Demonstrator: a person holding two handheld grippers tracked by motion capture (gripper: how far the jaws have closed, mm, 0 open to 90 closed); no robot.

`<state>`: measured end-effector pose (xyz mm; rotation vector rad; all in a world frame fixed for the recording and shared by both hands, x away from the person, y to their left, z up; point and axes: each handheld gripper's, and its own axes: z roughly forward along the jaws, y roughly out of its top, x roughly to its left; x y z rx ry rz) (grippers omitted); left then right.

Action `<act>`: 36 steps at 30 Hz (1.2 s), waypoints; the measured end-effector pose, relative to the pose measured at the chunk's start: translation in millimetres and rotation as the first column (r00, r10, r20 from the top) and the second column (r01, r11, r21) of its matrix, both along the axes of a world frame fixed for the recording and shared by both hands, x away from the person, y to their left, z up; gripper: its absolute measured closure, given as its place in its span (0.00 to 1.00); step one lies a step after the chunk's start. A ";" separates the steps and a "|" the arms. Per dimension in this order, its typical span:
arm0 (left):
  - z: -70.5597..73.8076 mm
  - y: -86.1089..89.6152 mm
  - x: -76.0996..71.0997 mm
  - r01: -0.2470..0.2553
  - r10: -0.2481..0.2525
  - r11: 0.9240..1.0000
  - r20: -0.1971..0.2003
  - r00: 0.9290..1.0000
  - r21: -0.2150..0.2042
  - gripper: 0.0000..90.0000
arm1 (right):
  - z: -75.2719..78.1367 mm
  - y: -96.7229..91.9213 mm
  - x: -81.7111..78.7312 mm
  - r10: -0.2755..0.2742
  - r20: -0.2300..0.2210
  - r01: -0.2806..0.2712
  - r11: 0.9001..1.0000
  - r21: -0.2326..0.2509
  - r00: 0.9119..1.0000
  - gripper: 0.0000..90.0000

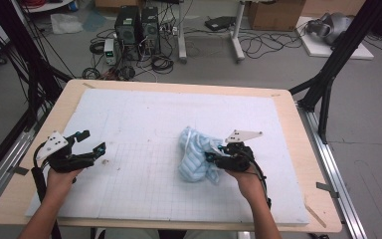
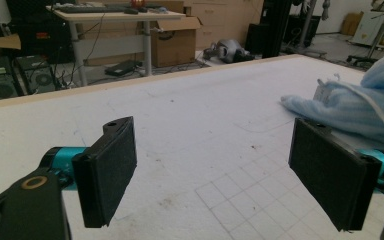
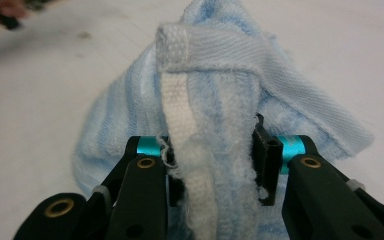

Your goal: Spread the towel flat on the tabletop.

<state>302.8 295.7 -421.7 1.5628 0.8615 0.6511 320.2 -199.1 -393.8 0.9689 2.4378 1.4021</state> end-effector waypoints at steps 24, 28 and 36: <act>-0.2 -0.8 -0.7 0.003 -0.003 1.000 -0.003 1.000 0.006 0.22 | 2.5 11.1 -0.1 -0.155 0.015 0.155 0.987 -0.046 0.988 0.42; -0.3 -0.7 -0.5 0.002 -0.002 1.000 -0.002 1.000 0.005 0.22 | 9.2 -1.8 -5.7 -0.161 0.038 0.162 0.987 -0.024 0.986 0.42; -0.5 -3.1 -0.4 0.008 -0.008 1.000 -0.003 1.000 0.008 0.22 | 18.1 -18.8 -15.1 -0.133 0.060 0.136 0.989 -0.056 0.989 0.71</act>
